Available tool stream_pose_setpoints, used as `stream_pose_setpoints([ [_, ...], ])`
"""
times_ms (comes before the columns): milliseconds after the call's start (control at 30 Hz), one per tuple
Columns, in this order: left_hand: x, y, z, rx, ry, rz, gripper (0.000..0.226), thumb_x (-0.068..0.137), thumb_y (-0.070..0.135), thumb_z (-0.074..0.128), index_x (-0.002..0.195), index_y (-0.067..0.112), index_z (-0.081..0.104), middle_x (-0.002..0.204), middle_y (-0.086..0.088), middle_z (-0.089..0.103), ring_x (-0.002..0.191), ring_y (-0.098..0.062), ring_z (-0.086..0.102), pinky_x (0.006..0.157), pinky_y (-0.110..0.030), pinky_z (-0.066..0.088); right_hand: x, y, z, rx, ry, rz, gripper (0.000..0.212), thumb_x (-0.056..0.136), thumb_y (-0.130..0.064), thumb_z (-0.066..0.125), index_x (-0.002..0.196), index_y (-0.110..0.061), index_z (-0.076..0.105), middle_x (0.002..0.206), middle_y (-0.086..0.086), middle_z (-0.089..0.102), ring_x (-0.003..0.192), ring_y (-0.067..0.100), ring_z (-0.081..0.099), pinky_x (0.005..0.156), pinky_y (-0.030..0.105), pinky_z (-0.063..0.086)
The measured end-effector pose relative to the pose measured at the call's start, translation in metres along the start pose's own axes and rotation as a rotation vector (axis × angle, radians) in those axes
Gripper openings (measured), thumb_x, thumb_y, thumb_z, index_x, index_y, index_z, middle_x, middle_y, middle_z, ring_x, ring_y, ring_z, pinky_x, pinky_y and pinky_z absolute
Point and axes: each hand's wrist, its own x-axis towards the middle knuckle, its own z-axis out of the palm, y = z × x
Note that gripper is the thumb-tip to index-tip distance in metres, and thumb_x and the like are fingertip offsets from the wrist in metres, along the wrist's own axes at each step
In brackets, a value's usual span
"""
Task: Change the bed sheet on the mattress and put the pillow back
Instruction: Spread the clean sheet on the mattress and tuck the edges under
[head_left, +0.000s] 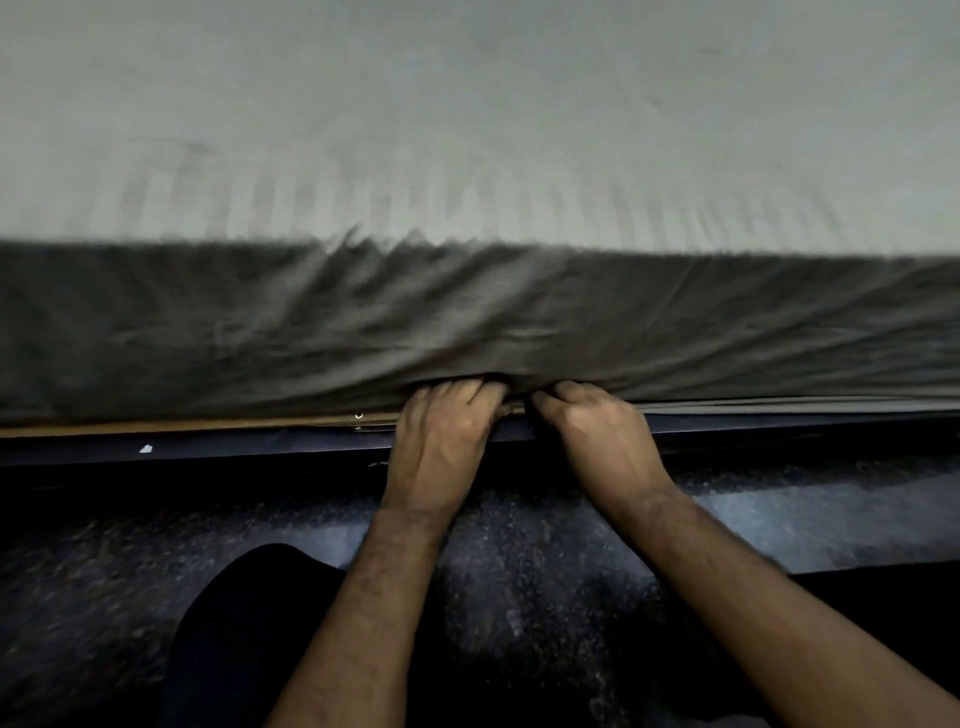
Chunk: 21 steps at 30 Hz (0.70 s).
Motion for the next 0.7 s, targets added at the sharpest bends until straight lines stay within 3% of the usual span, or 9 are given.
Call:
stream_pose_setpoints([
  [100, 0.004, -0.005, -0.002, -0.011, -0.033, 0.068, 0.019, 0.081, 0.017, 0.074, 0.099, 0.022, 0.071, 0.084, 0.0, 0.063, 0.077, -0.025, 0.062, 0.068, -0.039, 0.045, 0.006, -0.004, -0.014, -0.098, -0.045, -0.027, 0.017, 0.07, -0.014, 0.079, 0.084, -0.017, 0.069, 0.073, 0.003, 0.064, 0.06, 0.027, 0.067, 0.04, 0.031, 0.043],
  [233, 0.007, -0.009, -0.004, -0.018, -0.079, 0.14, 0.017, 0.083, 0.022, 0.055, 0.084, 0.018, 0.072, 0.08, -0.005, 0.06, 0.073, -0.028, 0.062, 0.059, -0.039, 0.044, 0.017, -0.01, -0.023, -0.14, -0.202, -0.112, 0.011, 0.089, -0.011, 0.06, 0.097, -0.01, 0.067, 0.088, 0.011, 0.068, 0.073, 0.035, 0.072, 0.055, 0.042, 0.055],
  [333, 0.009, -0.006, -0.009, 0.019, -0.097, 0.155, 0.021, 0.081, 0.024, 0.051, 0.076, 0.019, 0.071, 0.076, -0.003, 0.058, 0.068, -0.026, 0.061, 0.055, -0.036, 0.043, 0.025, -0.004, -0.027, -0.179, -0.108, -0.281, 0.003, 0.073, -0.008, 0.065, 0.071, -0.01, 0.067, 0.064, 0.008, 0.064, 0.045, 0.029, 0.064, 0.034, 0.033, 0.044],
  [400, 0.009, -0.006, -0.011, 0.027, -0.133, 0.147, 0.021, 0.081, 0.025, 0.05, 0.078, 0.02, 0.07, 0.077, -0.001, 0.058, 0.069, -0.025, 0.062, 0.056, -0.035, 0.044, 0.027, 0.004, -0.026, -0.197, -0.02, -0.363, 0.016, 0.071, -0.012, 0.053, 0.061, -0.013, 0.065, 0.055, 0.005, 0.06, 0.035, 0.025, 0.057, 0.03, 0.025, 0.035],
  [500, 0.008, -0.01, -0.011, 0.033, -0.17, 0.143, 0.015, 0.086, 0.029, 0.055, 0.085, 0.023, 0.068, 0.081, 0.002, 0.057, 0.074, -0.022, 0.062, 0.061, -0.036, 0.046, 0.02, 0.008, -0.019, -0.26, 0.04, -0.385, 0.029, 0.077, -0.015, 0.039, 0.068, -0.018, 0.066, 0.061, 0.001, 0.061, 0.04, 0.021, 0.058, 0.031, 0.023, 0.032],
  [633, 0.001, -0.012, -0.013, -0.042, -0.209, 0.158, 0.037, 0.096, 0.055, 0.046, 0.098, 0.025, 0.069, 0.095, 0.001, 0.059, 0.092, -0.02, 0.056, 0.074, -0.037, 0.046, 0.01, 0.012, -0.026, -0.22, 0.078, -0.423, 0.024, 0.084, -0.019, 0.042, 0.08, -0.02, 0.065, 0.072, -0.001, 0.062, 0.054, 0.018, 0.063, 0.038, 0.028, 0.039],
  [700, -0.002, -0.006, -0.017, -0.075, -0.196, 0.117, 0.032, 0.091, 0.055, 0.056, 0.097, 0.025, 0.066, 0.098, 0.0, 0.057, 0.095, -0.021, 0.051, 0.075, -0.038, 0.041, 0.001, 0.01, -0.031, -0.232, 0.112, -0.461, 0.019, 0.087, -0.022, 0.045, 0.085, -0.022, 0.064, 0.077, -0.002, 0.06, 0.061, 0.018, 0.062, 0.046, 0.032, 0.041],
])
